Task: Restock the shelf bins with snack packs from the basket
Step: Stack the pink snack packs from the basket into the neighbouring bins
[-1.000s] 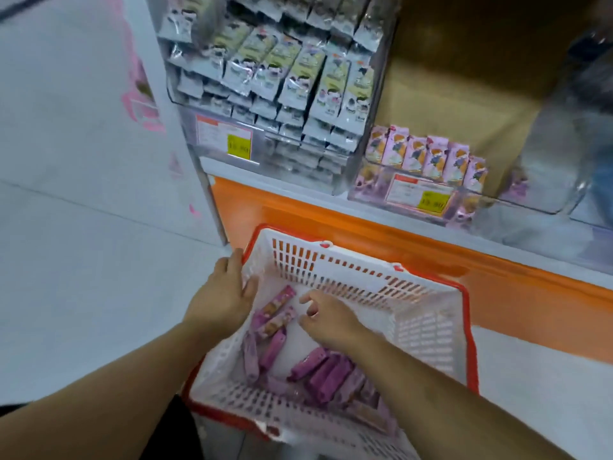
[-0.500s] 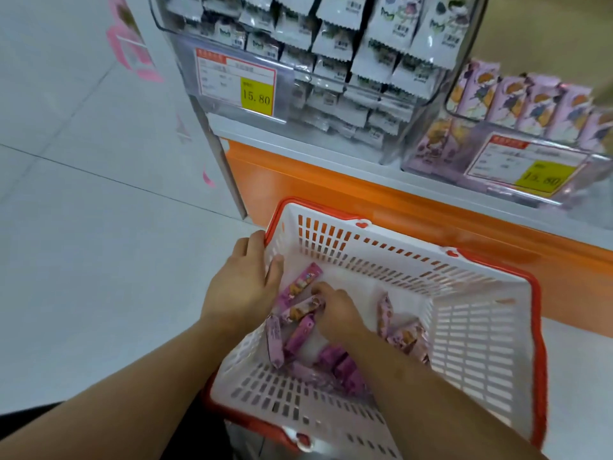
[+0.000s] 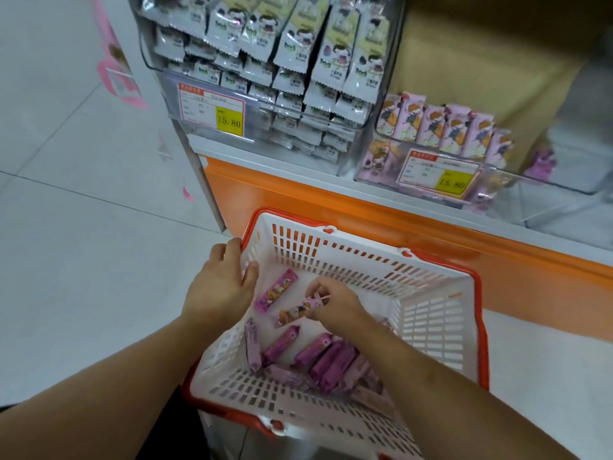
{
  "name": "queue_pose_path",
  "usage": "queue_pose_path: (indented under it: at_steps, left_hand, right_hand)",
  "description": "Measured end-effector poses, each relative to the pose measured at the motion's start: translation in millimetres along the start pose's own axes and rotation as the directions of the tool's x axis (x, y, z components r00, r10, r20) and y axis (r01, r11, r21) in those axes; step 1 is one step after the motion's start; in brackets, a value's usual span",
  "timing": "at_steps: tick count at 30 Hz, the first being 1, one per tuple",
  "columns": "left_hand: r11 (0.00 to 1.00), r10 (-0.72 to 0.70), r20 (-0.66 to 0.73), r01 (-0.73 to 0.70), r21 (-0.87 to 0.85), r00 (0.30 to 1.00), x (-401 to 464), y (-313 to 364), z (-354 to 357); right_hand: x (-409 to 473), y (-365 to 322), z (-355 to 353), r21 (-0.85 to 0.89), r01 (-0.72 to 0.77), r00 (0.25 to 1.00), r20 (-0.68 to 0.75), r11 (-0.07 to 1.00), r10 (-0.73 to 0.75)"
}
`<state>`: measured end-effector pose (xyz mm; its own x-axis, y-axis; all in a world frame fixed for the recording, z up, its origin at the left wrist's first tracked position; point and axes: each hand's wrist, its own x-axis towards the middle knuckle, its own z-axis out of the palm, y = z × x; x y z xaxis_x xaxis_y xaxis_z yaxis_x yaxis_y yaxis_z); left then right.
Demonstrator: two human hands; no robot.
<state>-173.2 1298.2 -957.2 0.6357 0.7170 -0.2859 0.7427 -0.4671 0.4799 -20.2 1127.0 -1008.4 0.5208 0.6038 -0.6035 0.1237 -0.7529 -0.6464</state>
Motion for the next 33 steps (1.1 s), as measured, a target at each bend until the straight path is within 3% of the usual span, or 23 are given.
queue_pose_path:
  at_steps: [5, 8, 12, 15, 18, 23, 27, 31, 33]
  left_hand:
    - [0.992, -0.084, 0.064, 0.077, 0.097, 0.994, -1.7, 10.9, -14.1]
    - [0.988, 0.018, -0.020, -0.015, 0.153, 1.000, -10.6, 34.1, -35.1]
    - [0.949, 0.265, -0.028, -0.266, -0.168, 0.964, -31.2, 106.1, -76.4]
    - [0.805, 0.373, 0.013, -0.317, -0.502, 0.928, -57.8, 170.2, -111.0]
    - [0.684, 0.532, 0.118, -0.343, -0.643, 0.838, -78.6, 219.1, -133.5]
    - [0.717, 0.577, 0.116, -0.433, -0.547, 0.809, -76.0, 271.5, -150.6]
    - [0.727, 0.584, 0.097, -0.466, -0.503, 0.806, -59.6, 307.5, -157.1]
    - [0.725, 0.590, 0.010, -0.524, -0.446, 0.808, -30.9, 347.7, -152.1]
    - [0.738, 0.584, -0.029, -0.545, -0.398, 0.811, -11.3, 365.8, -144.3]
  right_hand:
    - [-51.7, -63.4, -67.8, 0.017, 0.060, 0.997, 0.043, 0.998, -0.061]
    - [-94.4, -103.0, -112.5, 0.032, 0.132, 0.991, 0.032, 0.991, -0.133]
    - [-149.5, -133.1, -170.1, 0.033, 0.238, 0.971, -0.019, 0.971, -0.238]
    - [-180.3, -137.6, -203.7, 0.086, 0.307, 0.947, -0.129, 0.948, -0.295]
    - [-203.6, -137.6, -228.6, 0.125, 0.371, 0.917, -0.205, 0.920, -0.342]
    - [-218.6, -137.6, -260.1, 0.171, 0.465, 0.862, -0.309, 0.869, -0.401]
    - [-215.2, -127.6, -291.4, 0.051, 0.489, 0.802, -0.420, 0.871, -0.425]
    - [-208.2, -114.4, -324.9, -0.204, 0.398, 0.620, -0.659, 0.894, -0.426]
    - [-208.7, -108.1, -334.2, -0.190, 0.368, 0.601, -0.698, 0.910, -0.389]
